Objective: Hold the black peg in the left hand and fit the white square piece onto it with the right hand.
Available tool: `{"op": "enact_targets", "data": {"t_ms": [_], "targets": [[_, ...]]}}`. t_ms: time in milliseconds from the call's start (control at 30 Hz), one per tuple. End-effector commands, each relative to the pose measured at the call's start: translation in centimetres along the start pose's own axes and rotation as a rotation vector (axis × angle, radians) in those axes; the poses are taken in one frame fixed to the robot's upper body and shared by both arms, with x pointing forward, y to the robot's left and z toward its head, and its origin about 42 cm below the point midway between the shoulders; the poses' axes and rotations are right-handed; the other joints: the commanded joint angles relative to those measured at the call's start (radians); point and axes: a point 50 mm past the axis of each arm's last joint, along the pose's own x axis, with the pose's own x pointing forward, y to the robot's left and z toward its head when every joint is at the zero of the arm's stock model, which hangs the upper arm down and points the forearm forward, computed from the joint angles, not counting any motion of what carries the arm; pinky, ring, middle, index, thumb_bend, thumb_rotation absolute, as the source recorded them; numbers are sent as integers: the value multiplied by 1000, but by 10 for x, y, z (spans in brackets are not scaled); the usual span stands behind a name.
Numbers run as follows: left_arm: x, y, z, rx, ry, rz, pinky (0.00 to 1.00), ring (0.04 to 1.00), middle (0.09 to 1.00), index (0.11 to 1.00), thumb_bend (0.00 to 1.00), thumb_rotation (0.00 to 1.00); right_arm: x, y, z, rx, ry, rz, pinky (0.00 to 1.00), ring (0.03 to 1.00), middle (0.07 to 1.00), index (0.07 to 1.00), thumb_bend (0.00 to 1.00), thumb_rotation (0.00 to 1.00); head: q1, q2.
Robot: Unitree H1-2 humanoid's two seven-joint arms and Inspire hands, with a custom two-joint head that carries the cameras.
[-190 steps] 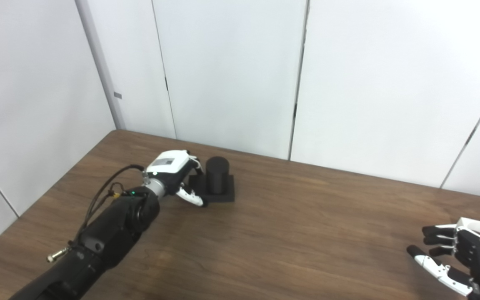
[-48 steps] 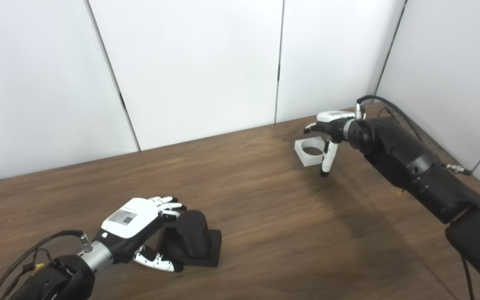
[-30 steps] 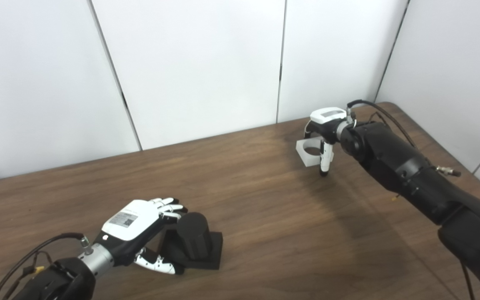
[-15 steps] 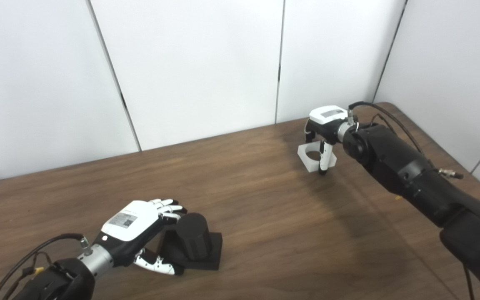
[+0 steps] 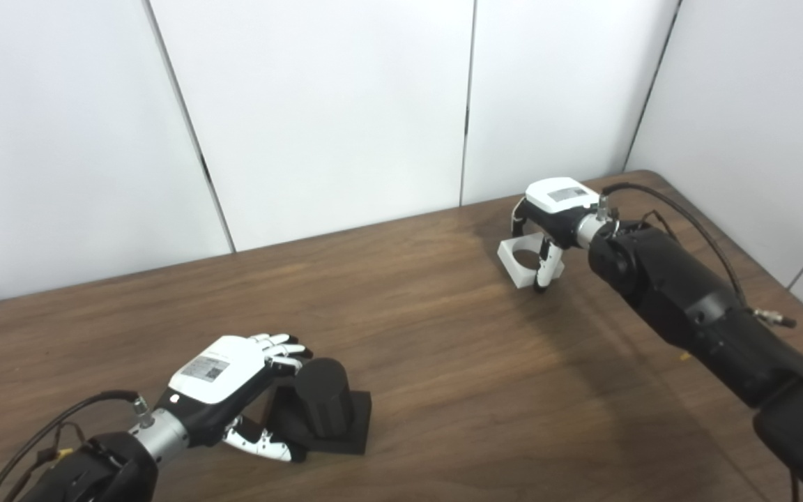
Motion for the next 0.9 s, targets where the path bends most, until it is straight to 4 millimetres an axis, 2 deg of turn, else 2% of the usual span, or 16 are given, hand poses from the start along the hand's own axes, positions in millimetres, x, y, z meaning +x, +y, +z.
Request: {"op": "enact_targets", "data": {"t_ms": [0,167,300,433,500,667,867], "targets": [[-19,-42,-4,15,35,-209,911,927,869,489,523,58,-2,-34,5,7,-45,-100,776,816,770,479,521,126,7,2],[-13,-41,-1,26,38,-220,929,936,872,490,523,61,-13,-49,23,39,-133,-150,808,834,774,480,521,129,49,14],[-9,-40,2,29,40,-228,939,943,877,490,523,63,-21,-57,41,29,-204,-172,777,825,767,480,521,131,76,24],[-5,-38,5,20,41,-228,951,951,883,490,523,64,-27,-65,57,23,-268,-184,758,819,762,480,521,132,135,40],[-3,-38,7,17,40,-223,952,951,882,490,524,65,-30,-70,66,47,-294,-171,756,820,762,480,520,133,149,44],[3,-39,10,7,31,-200,944,942,875,489,524,64,-38,-82,83,101,-366,-136,738,814,762,480,522,128,235,66],[10,-36,14,16,36,-203,946,947,881,489,524,68,-50,-95,100,102,-447,-121,726,802,752,480,522,127,289,76]]}}
